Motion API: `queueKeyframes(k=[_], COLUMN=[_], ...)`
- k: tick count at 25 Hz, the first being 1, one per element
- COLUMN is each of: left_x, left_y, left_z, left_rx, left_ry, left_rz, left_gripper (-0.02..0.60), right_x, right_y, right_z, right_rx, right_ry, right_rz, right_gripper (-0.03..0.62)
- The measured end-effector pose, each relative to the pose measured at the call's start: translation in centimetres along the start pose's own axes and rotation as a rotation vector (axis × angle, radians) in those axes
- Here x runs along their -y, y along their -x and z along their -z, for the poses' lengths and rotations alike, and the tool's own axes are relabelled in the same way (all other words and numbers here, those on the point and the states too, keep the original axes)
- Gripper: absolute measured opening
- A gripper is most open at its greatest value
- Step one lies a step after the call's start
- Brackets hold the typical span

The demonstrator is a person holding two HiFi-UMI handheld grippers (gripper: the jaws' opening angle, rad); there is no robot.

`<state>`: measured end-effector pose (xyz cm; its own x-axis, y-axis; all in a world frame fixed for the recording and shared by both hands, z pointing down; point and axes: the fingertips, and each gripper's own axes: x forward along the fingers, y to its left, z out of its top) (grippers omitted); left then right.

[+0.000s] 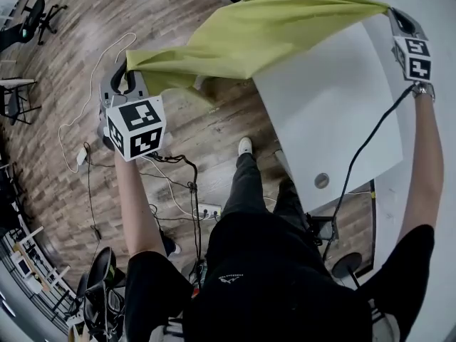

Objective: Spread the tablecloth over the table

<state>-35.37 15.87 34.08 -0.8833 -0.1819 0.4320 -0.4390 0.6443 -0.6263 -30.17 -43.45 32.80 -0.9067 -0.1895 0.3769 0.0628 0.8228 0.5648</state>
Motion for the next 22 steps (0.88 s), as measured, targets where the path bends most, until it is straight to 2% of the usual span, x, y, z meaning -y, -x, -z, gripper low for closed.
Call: queueKeyframes(k=[5, 14, 18, 22], left_x=[2.2, 8.4, 10.3, 11.9], left_y=[1.8, 5.5, 5.7, 5.7], left_z=[-1.1, -4.6, -6.9, -9.0], left_rx=[-0.028, -0.125, -0.141, -0.144], left_ry=[0.01, -0.006, 0.029, -0.012], left_rz=[-0.042, -0.172, -0.205, -0.219], left_gripper=[0.008, 0.008, 0.008, 0.008], right_x=[1.5, 5.8, 8.4, 10.6], right_y=[-1.6, -5.7, -7.3, -8.4], right_z=[3.0, 7.3, 9.6, 10.9], right_rx=[0.004, 0.1, 0.098, 0.094], right_ry=[0.014, 0.059, 0.069, 0.03], right_rz=[-0.039, -0.13, -0.15, -0.147], right_gripper=[0.009, 0.009, 0.009, 0.009])
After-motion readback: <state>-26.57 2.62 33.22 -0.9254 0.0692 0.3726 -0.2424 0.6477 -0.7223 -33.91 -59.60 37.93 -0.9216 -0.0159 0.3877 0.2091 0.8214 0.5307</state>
